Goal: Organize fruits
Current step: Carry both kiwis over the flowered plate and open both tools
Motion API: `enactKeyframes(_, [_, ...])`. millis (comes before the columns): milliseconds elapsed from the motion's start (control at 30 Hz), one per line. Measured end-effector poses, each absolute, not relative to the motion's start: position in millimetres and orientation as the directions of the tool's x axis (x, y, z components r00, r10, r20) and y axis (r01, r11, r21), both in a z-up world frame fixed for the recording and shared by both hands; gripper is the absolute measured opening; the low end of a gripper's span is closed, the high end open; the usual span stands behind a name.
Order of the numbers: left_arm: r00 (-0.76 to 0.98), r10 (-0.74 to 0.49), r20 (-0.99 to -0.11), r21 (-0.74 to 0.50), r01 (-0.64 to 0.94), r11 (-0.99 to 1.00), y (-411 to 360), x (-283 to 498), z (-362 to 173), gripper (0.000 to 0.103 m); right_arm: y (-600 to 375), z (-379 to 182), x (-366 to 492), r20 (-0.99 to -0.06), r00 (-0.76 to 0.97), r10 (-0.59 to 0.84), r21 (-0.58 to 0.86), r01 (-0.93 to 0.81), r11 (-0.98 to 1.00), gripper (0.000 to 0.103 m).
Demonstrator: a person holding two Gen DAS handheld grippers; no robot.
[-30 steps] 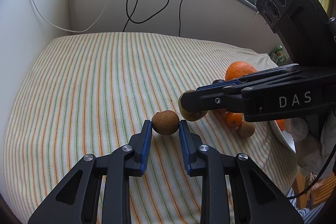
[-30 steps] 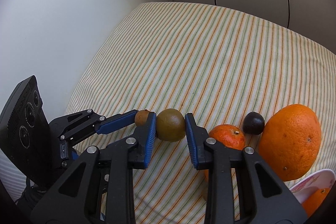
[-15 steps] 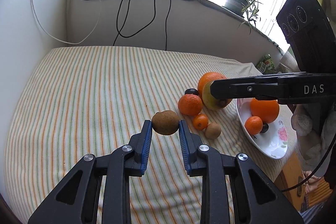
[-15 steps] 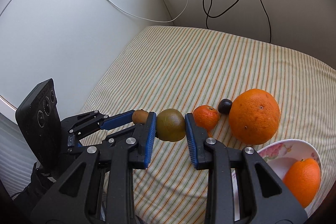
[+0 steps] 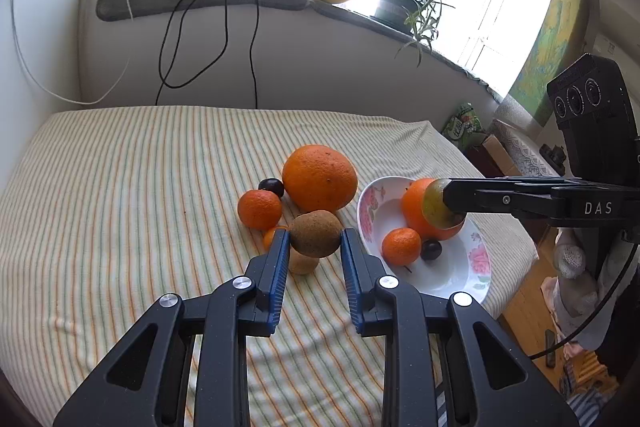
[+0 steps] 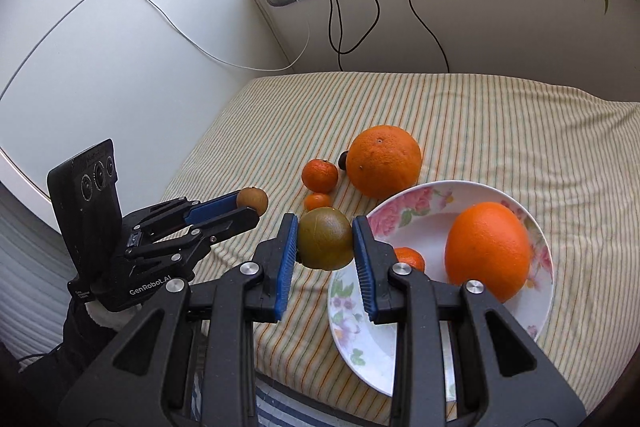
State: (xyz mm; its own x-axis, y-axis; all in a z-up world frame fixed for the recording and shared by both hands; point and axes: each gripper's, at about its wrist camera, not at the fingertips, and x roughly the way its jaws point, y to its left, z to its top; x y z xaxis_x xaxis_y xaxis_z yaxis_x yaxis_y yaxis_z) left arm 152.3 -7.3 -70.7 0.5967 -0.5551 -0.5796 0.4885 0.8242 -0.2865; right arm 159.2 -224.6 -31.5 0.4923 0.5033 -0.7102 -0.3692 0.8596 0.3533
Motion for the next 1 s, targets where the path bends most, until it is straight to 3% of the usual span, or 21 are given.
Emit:
enactKeyframes(467, [0.533, -0.609, -0.588, -0.285, 0.569, 0.772, -73.2, 152.0, -68.1, 0.024, -270.5, -52.2, 119.1, -0.730, 0.522, 0.441, 0.317, -0.312, 0.896, 0.029])
enactKeyframes(1000, [0.494, -0.580, -0.647, -0.249, 0.582, 0.774, -122.3, 175.9, -84.5, 0.024, -280.7, -72.6, 112.2, -0.744, 0.529, 0.408, 0.282, -0.304, 0.910, 0.029])
